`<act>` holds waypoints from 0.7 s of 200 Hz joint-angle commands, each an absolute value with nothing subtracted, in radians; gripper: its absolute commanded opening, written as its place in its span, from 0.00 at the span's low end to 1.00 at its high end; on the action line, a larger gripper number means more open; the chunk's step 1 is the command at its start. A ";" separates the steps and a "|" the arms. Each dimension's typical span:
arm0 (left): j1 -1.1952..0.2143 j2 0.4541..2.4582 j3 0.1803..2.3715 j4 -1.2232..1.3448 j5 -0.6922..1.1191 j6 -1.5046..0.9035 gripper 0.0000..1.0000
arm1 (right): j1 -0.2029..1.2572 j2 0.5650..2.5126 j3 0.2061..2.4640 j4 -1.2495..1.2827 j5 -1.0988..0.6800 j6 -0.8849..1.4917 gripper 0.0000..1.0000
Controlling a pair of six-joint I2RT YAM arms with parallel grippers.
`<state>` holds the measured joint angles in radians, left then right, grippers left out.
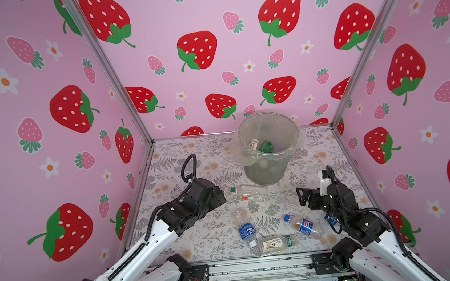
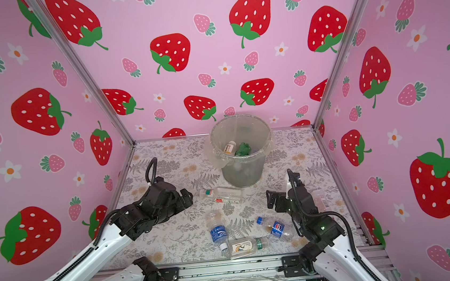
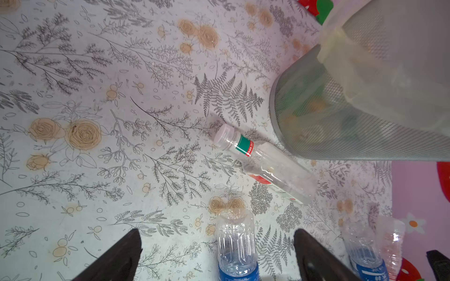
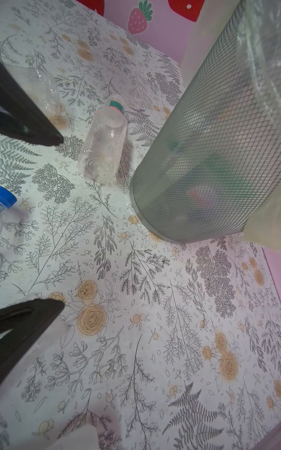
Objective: Throw the plastic bottles in the bin
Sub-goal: Pick up the plastic bottle from the bottom-center of the table.
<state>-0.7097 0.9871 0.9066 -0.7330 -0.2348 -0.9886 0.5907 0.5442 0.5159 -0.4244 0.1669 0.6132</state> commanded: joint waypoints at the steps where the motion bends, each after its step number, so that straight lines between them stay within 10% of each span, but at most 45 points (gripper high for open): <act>1: -0.788 1.024 0.916 -0.774 -0.326 -1.104 0.99 | 0.588 0.512 0.489 -0.398 0.140 0.637 0.99; 140: -1.087 1.207 0.849 -0.593 -0.362 -1.307 0.99 | 0.588 0.470 0.489 -0.408 0.099 0.641 0.99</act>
